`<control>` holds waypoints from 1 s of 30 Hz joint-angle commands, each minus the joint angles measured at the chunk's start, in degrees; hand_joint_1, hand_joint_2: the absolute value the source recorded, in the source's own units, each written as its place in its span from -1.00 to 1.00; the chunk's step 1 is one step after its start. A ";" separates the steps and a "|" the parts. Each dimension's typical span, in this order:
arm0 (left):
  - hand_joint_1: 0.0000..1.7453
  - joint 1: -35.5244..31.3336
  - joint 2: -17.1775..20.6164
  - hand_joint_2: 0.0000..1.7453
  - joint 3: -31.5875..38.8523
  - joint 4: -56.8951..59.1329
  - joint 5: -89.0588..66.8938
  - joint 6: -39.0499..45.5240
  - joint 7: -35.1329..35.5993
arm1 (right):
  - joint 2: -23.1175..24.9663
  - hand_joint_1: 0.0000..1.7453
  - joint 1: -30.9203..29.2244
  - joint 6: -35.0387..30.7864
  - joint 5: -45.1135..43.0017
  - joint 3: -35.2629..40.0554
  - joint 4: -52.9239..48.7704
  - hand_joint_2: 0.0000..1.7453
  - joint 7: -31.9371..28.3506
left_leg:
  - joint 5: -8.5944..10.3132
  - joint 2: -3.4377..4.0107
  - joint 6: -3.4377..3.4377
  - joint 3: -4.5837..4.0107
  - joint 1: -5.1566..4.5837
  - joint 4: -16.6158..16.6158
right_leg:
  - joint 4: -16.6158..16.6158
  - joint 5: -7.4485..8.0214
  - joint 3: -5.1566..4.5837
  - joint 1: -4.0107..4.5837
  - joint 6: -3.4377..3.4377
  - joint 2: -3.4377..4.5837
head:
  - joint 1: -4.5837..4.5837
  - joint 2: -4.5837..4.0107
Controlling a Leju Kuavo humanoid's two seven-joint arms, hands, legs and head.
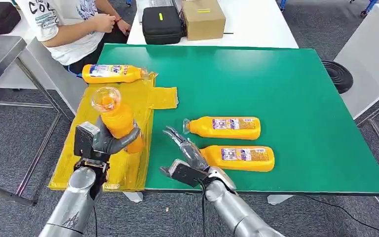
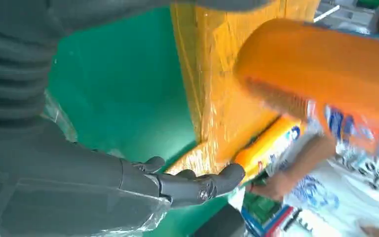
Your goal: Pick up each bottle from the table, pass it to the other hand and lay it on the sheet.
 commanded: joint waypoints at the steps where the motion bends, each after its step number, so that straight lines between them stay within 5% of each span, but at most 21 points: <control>1: 1.00 -8.49 7.21 1.00 0.45 0.42 -17.86 8.99 3.62 | -2.13 -1.00 4.57 1.09 2.19 -6.79 -13.01 -1.00 0.62 | -0.05 -0.06 -0.01 0.07 0.03 0.05 | 0.04 -0.08 0.11 0.05 -0.12 -0.13 | 0.00 0.00; 6: 1.00 -17.63 11.73 1.00 -3.97 6.45 -34.47 7.79 9.23 | -2.72 -1.00 6.88 0.87 2.40 -9.16 -20.12 -1.00 1.01 | -0.04 -0.15 -0.01 0.05 0.07 0.10 | 0.08 -0.10 0.10 0.09 -0.15 -0.22 | 0.02 0.00; 15: 1.00 -20.29 14.35 1.00 -9.04 9.90 -41.51 5.62 10.92 | -2.59 -1.00 7.20 0.01 1.78 -10.41 -21.35 -1.00 0.59 | 0.03 -0.04 -0.03 0.09 0.03 0.01 | 0.01 0.01 0.10 0.03 -0.17 -0.10 | 0.00 0.00; 16: 1.00 -21.84 15.77 1.00 -11.99 12.14 -44.15 2.12 11.33 | -2.34 -1.00 7.57 -0.40 0.60 -11.45 -22.47 1.00 0.02 | 0.02 -0.04 -0.03 0.12 0.03 0.01 | 0.01 0.00 0.13 0.04 -0.18 -0.11 | 0.00 0.00; 23: 1.00 -28.61 17.27 1.00 -28.10 32.49 -48.64 -11.68 4.73 | -3.15 -1.00 10.40 -0.35 -3.02 -16.88 -31.63 1.00 0.86 | 0.01 -0.04 -0.03 0.28 0.00 -0.02 | 0.00 -0.04 0.24 0.03 -0.23 -0.10 | 0.02 0.00; 30: 1.00 -31.30 17.73 1.00 -31.42 34.78 -45.38 -18.71 0.93 | -3.40 -1.00 11.99 -1.32 -3.68 -17.57 -33.49 1.00 0.46 | 0.02 0.02 -0.03 0.12 0.05 0.04 | 0.02 0.00 0.09 0.06 -0.21 -0.02 | 0.00 0.00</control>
